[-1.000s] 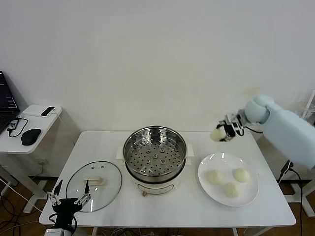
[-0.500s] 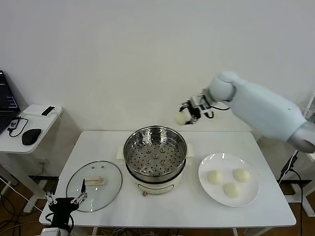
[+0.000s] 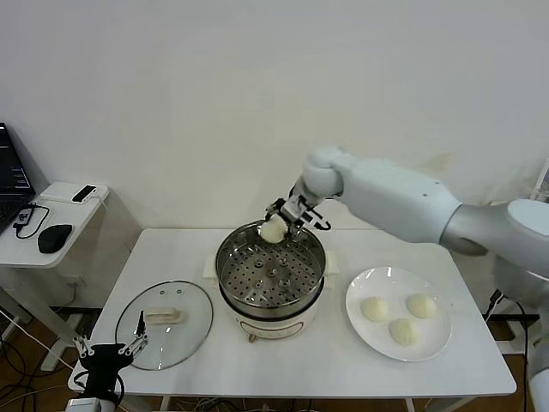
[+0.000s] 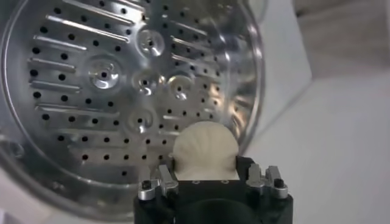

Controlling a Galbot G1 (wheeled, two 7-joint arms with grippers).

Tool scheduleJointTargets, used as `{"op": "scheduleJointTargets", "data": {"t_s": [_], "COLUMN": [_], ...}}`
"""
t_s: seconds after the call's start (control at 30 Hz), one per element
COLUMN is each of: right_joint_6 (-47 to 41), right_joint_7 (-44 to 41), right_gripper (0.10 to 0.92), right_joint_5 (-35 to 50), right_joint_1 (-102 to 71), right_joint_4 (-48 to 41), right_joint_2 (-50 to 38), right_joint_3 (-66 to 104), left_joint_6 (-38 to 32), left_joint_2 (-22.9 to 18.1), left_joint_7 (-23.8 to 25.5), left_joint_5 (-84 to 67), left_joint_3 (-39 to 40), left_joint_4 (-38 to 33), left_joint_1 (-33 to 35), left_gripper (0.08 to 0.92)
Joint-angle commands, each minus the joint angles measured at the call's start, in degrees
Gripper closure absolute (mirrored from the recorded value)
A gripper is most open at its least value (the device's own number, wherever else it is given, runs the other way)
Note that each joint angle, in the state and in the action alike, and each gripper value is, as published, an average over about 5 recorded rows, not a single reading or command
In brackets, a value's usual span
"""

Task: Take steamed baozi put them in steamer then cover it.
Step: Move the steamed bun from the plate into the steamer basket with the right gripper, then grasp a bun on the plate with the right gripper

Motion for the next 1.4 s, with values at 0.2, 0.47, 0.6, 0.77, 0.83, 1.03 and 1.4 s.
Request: {"op": "scheduleJointTargets", "data": {"t_s": [0.2,0.47,0.6,0.77,0.83,1.03,1.4], "right_joint_6": [10.5,11.3,11.1,10.1,8.8,-5.2,-27.3], "right_joint_7": [5.3,6.0,5.8,4.9,3.7,-5.0,-6.6], "right_gripper": [0.403,0.389,0.299,0.212,0.205,0.202,0.203], "right_joint_5": [-14.6,-15.7,-15.2,-11.5,-8.2,11.9,20.2], "right_joint_1": [-3.7,-5.3,-5.3,-4.1,-2.7,6.2,10.2], "right_joint_4": [-7.1,-9.7,-9.6,-7.7,-6.2,6.4,24.8], "right_joint_2": [5.1,6.8,7.1,6.1,5.0,-2.6,-26.9], "right_joint_3": [0.8,1.4,1.2,0.3,0.0,-2.0,1.4], "left_joint_6": [0.1,0.1,0.1,0.2,0.2,0.4,1.0], "left_joint_2": [0.0,0.1,0.1,0.2,0.2,0.8,2.1], "left_joint_7": [0.0,0.0,0.0,0.0,0.1,0.3,0.7], "left_joint_5": [0.1,-0.1,-0.2,-0.3,-0.3,-0.7,-1.5], "left_joint_3": [0.3,0.0,-0.1,-0.2,-0.2,-0.2,0.5], "left_joint_4": [-0.4,-0.1,-0.1,-0.3,-0.4,-0.2,0.1], "left_joint_1": [-0.2,-0.2,-0.3,-0.4,-0.4,-0.6,-2.1], "left_gripper": [0.177,0.177,0.177,0.177,0.177,0.177,0.177]}}
